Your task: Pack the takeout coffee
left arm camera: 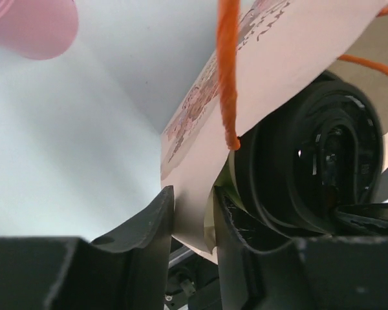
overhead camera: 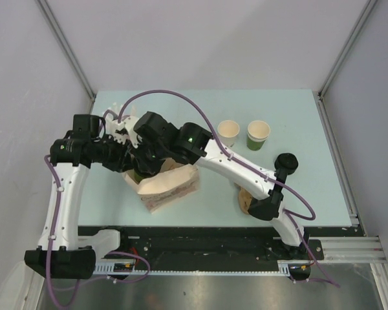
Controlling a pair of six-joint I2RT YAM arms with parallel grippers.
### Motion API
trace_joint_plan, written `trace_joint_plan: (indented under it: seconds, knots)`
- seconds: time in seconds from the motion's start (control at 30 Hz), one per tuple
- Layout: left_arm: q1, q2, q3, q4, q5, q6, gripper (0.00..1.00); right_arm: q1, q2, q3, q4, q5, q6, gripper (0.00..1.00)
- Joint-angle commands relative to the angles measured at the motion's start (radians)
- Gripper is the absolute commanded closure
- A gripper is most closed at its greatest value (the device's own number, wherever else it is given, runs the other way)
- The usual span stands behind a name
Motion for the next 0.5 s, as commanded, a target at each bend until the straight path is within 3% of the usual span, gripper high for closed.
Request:
trace_joint_plan:
  seconds: [0.0,0.17,0.33,0.47]
  knots:
    - [0.005,-0.007,-0.013,-0.010,0.092,0.013,0.68,0.013,0.018,-0.014,-0.017,-0.049,-0.023,1.00]
    - [0.005,-0.010,-0.005,-0.008,0.119,0.007,0.97,0.023,0.035,-0.060,-0.044,-0.077,-0.049,1.00]
    - [0.005,-0.010,0.021,-0.005,0.170,-0.010,1.00,0.022,0.045,-0.111,-0.041,-0.057,-0.066,1.00]
    - [0.005,-0.009,0.021,-0.010,0.176,-0.003,1.00,0.016,0.061,-0.060,-0.040,0.000,-0.038,1.00]
